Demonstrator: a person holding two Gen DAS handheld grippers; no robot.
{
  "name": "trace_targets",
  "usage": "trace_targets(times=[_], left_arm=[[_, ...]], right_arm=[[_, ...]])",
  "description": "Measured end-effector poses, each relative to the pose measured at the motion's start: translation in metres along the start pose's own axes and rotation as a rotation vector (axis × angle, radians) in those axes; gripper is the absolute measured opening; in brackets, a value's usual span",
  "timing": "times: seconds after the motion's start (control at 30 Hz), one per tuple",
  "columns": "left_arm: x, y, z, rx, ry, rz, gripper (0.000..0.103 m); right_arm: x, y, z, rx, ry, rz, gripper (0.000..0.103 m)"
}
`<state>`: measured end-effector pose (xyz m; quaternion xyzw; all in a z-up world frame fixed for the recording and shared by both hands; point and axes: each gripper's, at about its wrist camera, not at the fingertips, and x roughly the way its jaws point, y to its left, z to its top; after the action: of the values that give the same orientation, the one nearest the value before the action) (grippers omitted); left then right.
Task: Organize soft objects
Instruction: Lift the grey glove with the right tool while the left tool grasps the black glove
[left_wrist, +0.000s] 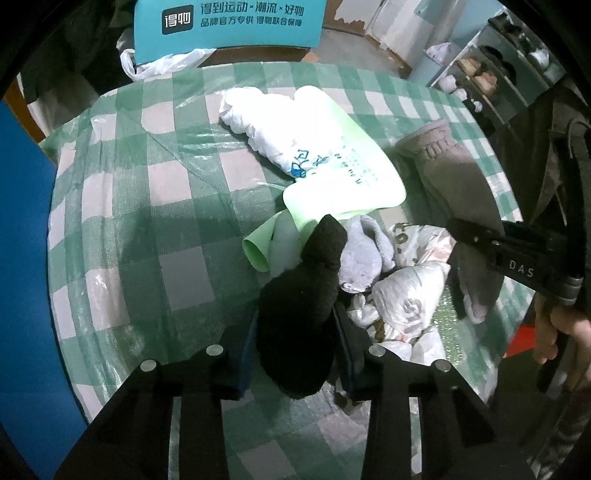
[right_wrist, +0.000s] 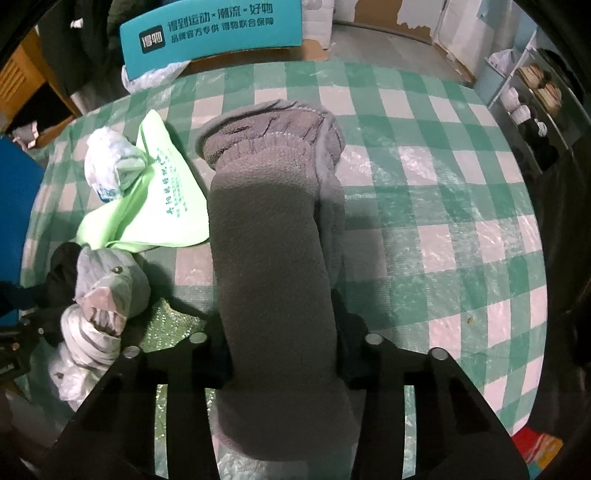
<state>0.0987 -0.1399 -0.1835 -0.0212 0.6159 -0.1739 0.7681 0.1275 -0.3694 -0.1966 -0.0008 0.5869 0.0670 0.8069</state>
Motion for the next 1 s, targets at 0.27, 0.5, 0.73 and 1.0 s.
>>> trace_targets(times=[0.27,0.5,0.73,1.0], left_arm=[[-0.022,0.000,-0.004,0.008,-0.041,0.008,0.037],[-0.037,0.004,-0.006,0.004,-0.072,0.022,0.037],[-0.058,0.000,-0.006,0.028,-0.119,0.043,0.037],[-0.078,0.001,-0.010,0.041,-0.149,0.065,0.037]], right_arm=[[-0.019,0.003,-0.003,0.003,-0.039,0.020,0.034],[-0.037,0.011,-0.008,-0.018,-0.079,0.041,0.030],[-0.058,0.018,-0.014,-0.041,-0.122,0.070,0.028],[-0.081,0.029,-0.017,-0.075,-0.169,0.098,0.027]])
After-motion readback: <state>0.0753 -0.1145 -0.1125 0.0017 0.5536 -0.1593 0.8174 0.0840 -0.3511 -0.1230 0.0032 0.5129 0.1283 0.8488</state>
